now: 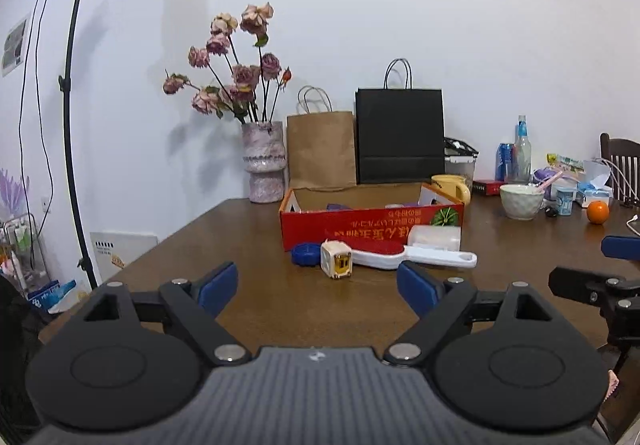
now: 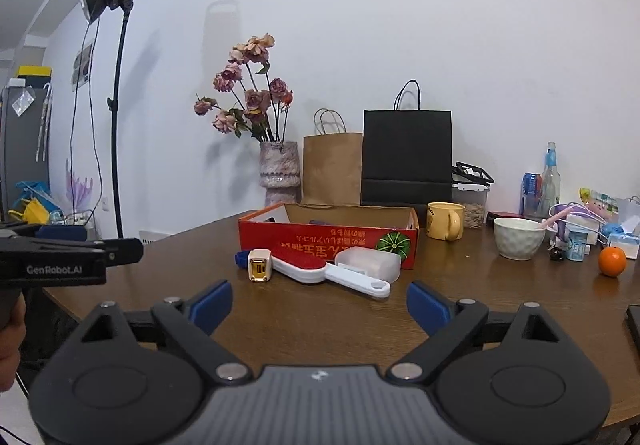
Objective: Organize rigid objects
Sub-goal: 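Grasp the blue gear cap with the left tool while the right grasps the white cube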
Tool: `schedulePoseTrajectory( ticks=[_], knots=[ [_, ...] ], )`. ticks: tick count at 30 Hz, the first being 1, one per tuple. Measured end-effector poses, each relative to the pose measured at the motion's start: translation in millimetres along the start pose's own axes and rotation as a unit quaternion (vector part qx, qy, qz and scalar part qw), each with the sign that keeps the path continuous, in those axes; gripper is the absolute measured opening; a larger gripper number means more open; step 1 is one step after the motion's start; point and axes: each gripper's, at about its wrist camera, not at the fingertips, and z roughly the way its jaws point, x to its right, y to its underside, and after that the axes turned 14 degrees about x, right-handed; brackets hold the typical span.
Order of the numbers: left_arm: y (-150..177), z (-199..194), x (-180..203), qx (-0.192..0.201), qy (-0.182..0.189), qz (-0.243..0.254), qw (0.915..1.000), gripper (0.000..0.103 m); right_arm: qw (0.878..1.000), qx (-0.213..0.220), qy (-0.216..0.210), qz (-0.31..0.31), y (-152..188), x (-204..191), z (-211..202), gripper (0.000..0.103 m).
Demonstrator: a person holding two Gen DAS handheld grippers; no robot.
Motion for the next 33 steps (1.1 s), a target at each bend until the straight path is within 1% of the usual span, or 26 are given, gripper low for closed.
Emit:
schedulePoseTrajectory(
  ticks=[5,10,14,17,20,25,27,30,31,32,33],
  knots=[
    [10,14,-10,-0.022,-0.014,-0.003,0.9996,0.088,1.000,-0.019,-0.008,0.012,4,-1,21,0.092],
    [17,40,-29,-0.043,-0.044,-0.004,0.9981,0.088,0.999,-0.043,-0.032,0.011,3,-11,65,0.092],
    [20,72,-45,-0.058,-0.046,0.012,0.9972,0.088,0.996,-0.075,-0.048,0.011,1,-24,119,0.085],
    [23,98,-56,-0.069,-0.039,0.020,0.9966,0.088,0.994,-0.096,-0.060,0.007,4,-34,162,0.079],
    [26,124,-69,-0.077,-0.040,0.017,0.9960,0.088,0.990,-0.120,-0.068,0.010,10,-43,212,0.074],
    [31,169,-88,-0.106,-0.032,-0.003,0.9938,0.088,0.986,-0.146,-0.077,0.009,23,-57,276,0.069],
    [35,187,-91,-0.119,-0.020,-0.001,0.9927,0.088,0.985,-0.157,-0.074,0.000,29,-64,297,0.062],
    [40,205,-92,-0.127,-0.014,0.001,0.9918,0.088,0.983,-0.170,-0.067,-0.014,36,-72,316,0.042],
    [41,211,-92,-0.130,-0.011,0.001,0.9914,0.088,0.983,-0.172,-0.066,-0.015,37,-71,320,0.040],
    [42,218,-91,-0.133,-0.006,-0.001,0.9911,0.088,0.982,-0.177,-0.067,-0.012,40,-71,324,0.034],
    [43,224,-90,-0.137,0.000,-0.003,0.9906,0.088,0.981,-0.179,-0.070,-0.007,41,-70,325,0.031]
  ],
)
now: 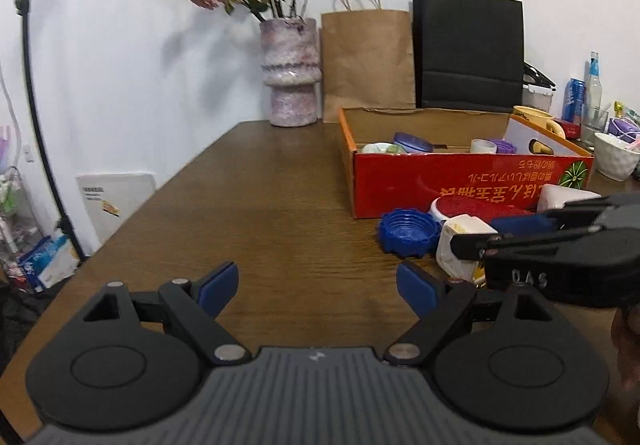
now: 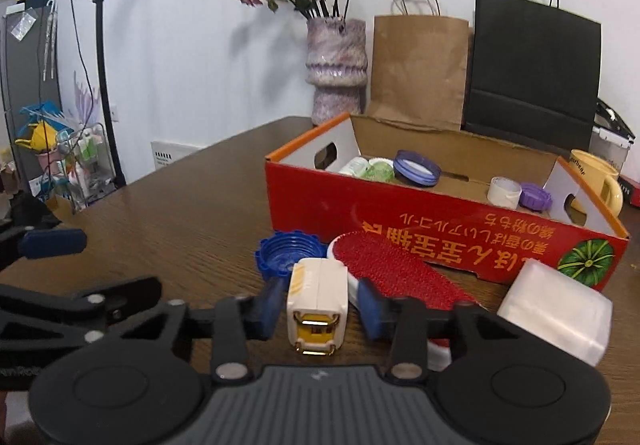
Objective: Organize rigid objects
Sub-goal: 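Grasp the blue gear cap with the left tool while the right grasps the white cube, then carry the blue gear cap and white cube over the box with both tools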
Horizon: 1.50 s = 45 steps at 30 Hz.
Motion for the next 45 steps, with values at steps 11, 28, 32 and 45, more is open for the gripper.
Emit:
schedulePoseTrajectory(
  ticks=[11,28,32,45],
  knots=[
    [-6,76,34,-0.071,0.097,-0.040,0.9919,0.075,0.999,0.014,0.043,0.006,7,45,-32,0.031],
    [-14,70,58,-0.042,0.041,-0.015,0.9982,0.053,0.994,0.037,0.098,0.010,5,84,-61,0.031],
    [-24,26,56,-0.010,0.036,-0.032,0.9988,0.053,0.994,0.058,0.097,-0.001,-3,73,-88,0.031],
    [-22,-148,71,0.074,0.038,-0.054,0.9951,0.053,0.988,0.135,0.070,-0.027,20,9,-231,0.031]
  ],
)
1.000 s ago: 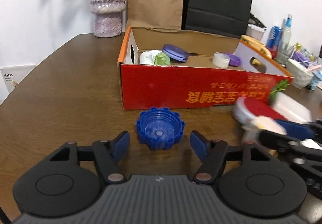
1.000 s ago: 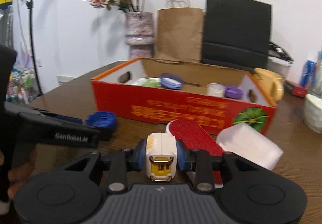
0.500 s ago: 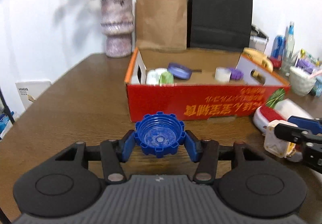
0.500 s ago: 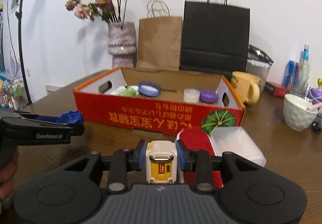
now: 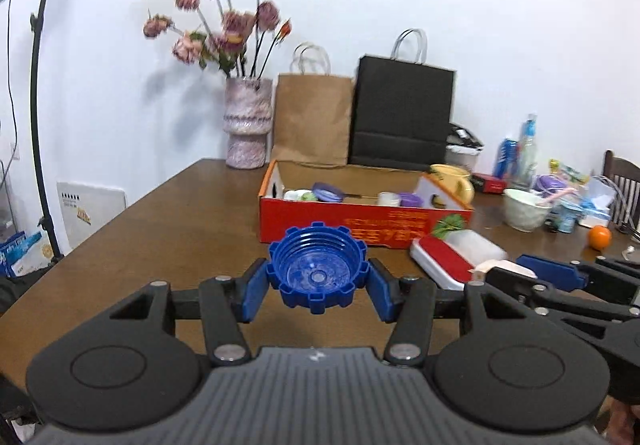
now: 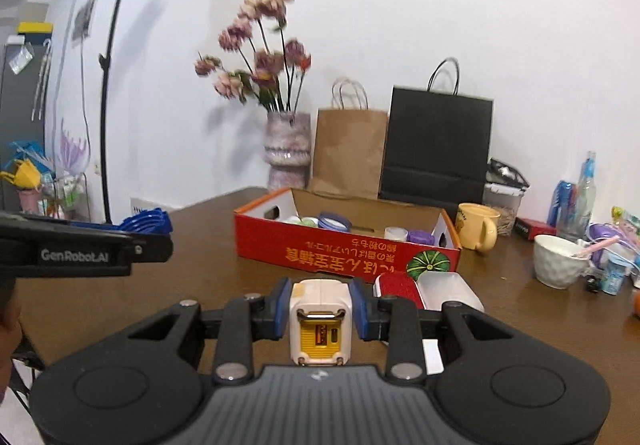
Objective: Organize rigid objects
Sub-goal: 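Carry the blue gear cap and white cube over the box with both tools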
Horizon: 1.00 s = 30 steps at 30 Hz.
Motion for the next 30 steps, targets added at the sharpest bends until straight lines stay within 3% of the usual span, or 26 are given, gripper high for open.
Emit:
schedulePoseTrajectory(
  ticks=[9,17,23,30],
  knots=[
    [5,-29,19,0.007,0.017,0.006,0.9998,0.053,1.000,0.007,0.008,-0.004,5,8,-44,0.031],
    [-8,0,19,0.006,0.027,0.013,0.9995,0.053,1.000,-0.002,0.005,-0.008,-2,25,-15,0.031],
    [-42,81,15,0.001,0.055,0.018,0.9983,0.053,0.999,-0.002,-0.032,0.031,-38,61,58,0.031],
    [-71,233,7,-0.087,0.097,-0.017,0.9913,0.053,0.995,-0.042,-0.062,0.066,-74,106,198,0.031]
  ],
)
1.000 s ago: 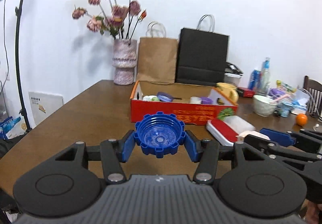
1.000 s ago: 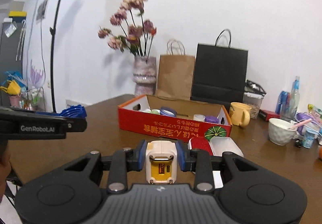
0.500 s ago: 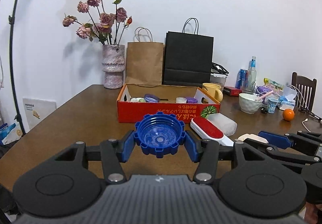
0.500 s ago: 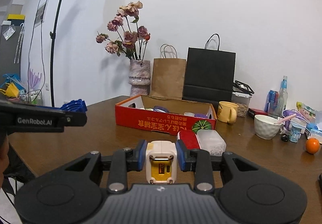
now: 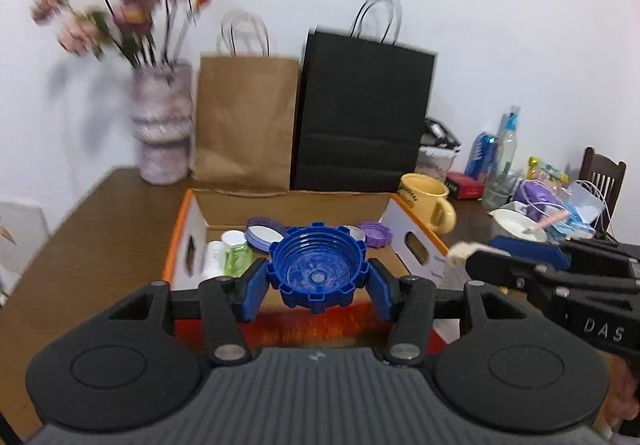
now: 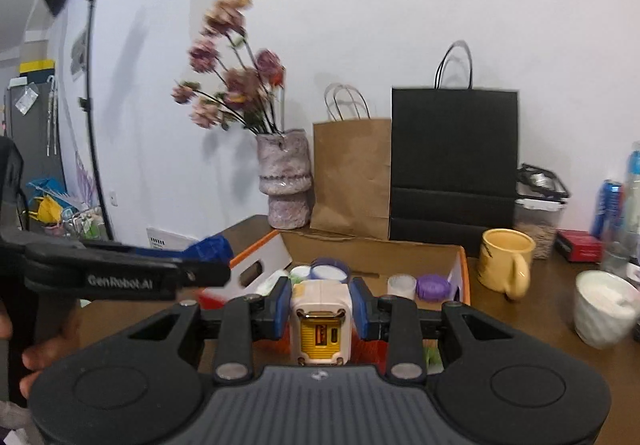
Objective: Organize rigid objects
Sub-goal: 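Carry the blue gear cap and white cube over the box with both tools, then open both tools to drop the blue cap and cube into the box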
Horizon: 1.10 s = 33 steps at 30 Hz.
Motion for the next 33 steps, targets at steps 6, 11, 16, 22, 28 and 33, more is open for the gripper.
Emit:
schedulePoseTrajectory(
  ticks=[6,11,16,22,28,33],
  knots=[
    [-5,125,-45,-0.113,-0.018,-0.059,0.9917,0.053,0.996,-0.076,0.010,0.050,-10,48,138,0.031],
    [8,192,-64,-0.153,-0.039,-0.030,0.9869,0.053,0.982,-0.139,0.007,0.127,19,86,227,0.031],
    [17,217,-62,-0.157,-0.030,0.011,0.9870,0.054,0.971,-0.184,-0.010,0.156,48,98,281,0.031],
    [17,225,-56,-0.179,-0.019,0.032,0.9831,0.059,0.964,-0.197,-0.001,0.180,56,113,299,0.035],
    [13,220,-53,-0.179,-0.037,0.030,0.9827,0.068,0.971,-0.190,0.020,0.147,44,114,287,0.055],
    [-10,190,-46,-0.161,-0.055,0.035,0.9848,0.071,0.980,-0.166,0.022,0.110,7,101,249,0.055]
  ],
)
